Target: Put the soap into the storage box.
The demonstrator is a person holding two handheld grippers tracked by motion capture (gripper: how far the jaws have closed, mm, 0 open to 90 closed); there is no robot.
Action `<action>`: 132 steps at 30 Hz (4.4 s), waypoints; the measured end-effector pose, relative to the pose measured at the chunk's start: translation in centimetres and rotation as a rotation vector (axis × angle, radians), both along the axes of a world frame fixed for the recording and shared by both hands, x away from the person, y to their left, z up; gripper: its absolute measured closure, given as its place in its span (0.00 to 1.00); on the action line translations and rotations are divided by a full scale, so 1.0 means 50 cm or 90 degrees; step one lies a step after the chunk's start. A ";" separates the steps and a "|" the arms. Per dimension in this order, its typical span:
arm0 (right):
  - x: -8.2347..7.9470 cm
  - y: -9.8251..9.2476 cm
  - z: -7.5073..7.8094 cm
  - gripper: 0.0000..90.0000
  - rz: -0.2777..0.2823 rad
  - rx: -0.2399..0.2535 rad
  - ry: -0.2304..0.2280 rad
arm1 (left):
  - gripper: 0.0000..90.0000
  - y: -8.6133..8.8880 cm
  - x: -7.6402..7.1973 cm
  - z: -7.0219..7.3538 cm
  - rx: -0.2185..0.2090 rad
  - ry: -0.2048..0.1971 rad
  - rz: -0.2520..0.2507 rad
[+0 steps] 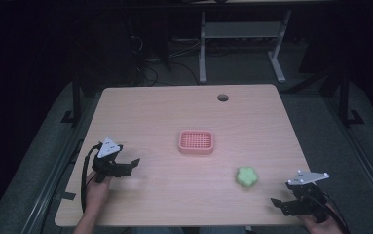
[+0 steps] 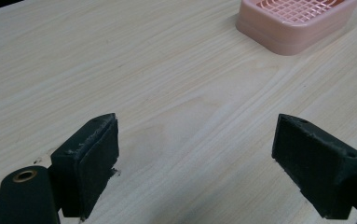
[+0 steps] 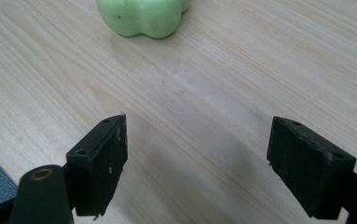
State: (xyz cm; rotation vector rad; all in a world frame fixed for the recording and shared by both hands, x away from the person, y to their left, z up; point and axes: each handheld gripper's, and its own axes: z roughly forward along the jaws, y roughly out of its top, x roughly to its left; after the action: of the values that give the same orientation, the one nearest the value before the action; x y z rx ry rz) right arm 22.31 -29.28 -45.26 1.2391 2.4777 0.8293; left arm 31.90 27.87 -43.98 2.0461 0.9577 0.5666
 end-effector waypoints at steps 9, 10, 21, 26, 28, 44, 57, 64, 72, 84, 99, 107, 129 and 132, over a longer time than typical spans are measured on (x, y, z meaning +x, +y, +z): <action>0.022 0.021 0.014 0.21 0.022 -0.015 0.032 | 0.16 -0.001 -0.001 0.001 0.001 -0.003 -0.001; 0.024 0.023 0.016 0.21 0.028 -0.017 0.031 | 0.16 -0.001 -0.001 0.001 0.000 -0.003 -0.001; 0.040 0.047 0.048 0.20 0.050 -0.039 0.030 | 0.16 0.002 -0.003 0.004 -0.003 -0.005 -0.003; 0.050 0.060 0.062 0.20 0.058 -0.054 0.037 | 0.16 0.000 -0.003 0.004 -0.008 -0.004 -0.003; 0.054 0.065 0.066 0.20 0.066 -0.058 0.036 | 0.16 0.000 -0.003 0.004 -0.009 -0.004 -0.003; 0.077 0.108 0.076 0.20 0.100 -0.089 0.049 | 0.16 -0.003 -0.002 0.006 -0.012 -0.004 -0.010; 0.093 0.133 0.080 0.18 0.113 -0.096 0.057 | 0.16 -0.003 -0.001 0.005 -0.015 -0.005 -0.010; 0.103 0.148 0.080 0.17 0.122 -0.100 0.064 | 0.16 -0.004 -0.001 0.005 -0.020 -0.005 -0.010; 0.115 0.167 0.076 0.17 0.133 -0.108 0.076 | 0.16 -0.005 0.000 0.004 -0.020 -0.004 -0.010; 0.151 0.200 0.069 0.17 0.140 -0.142 0.104 | 0.16 -0.005 0.000 0.005 -0.022 -0.005 -0.010; 0.186 0.228 0.042 0.17 0.147 -0.177 0.139 | 0.16 -0.005 0.000 0.006 -0.024 -0.005 -0.011; 0.195 0.229 0.029 0.17 0.145 -0.187 0.151 | 0.16 -0.005 0.000 0.006 -0.026 -0.005 -0.011; 0.202 0.234 0.016 0.28 0.151 -0.198 0.178 | 0.16 -0.005 0.000 0.006 -0.026 -0.007 -0.010; 0.204 0.235 0.017 0.28 0.155 -0.203 0.181 | 0.16 -0.005 0.000 0.007 -0.025 -0.007 -0.010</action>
State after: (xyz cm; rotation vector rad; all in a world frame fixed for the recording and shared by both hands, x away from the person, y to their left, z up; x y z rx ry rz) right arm 32.49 -17.55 -44.42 1.0152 2.8856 0.2996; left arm 31.89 27.63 -43.65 2.0121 0.9393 0.5456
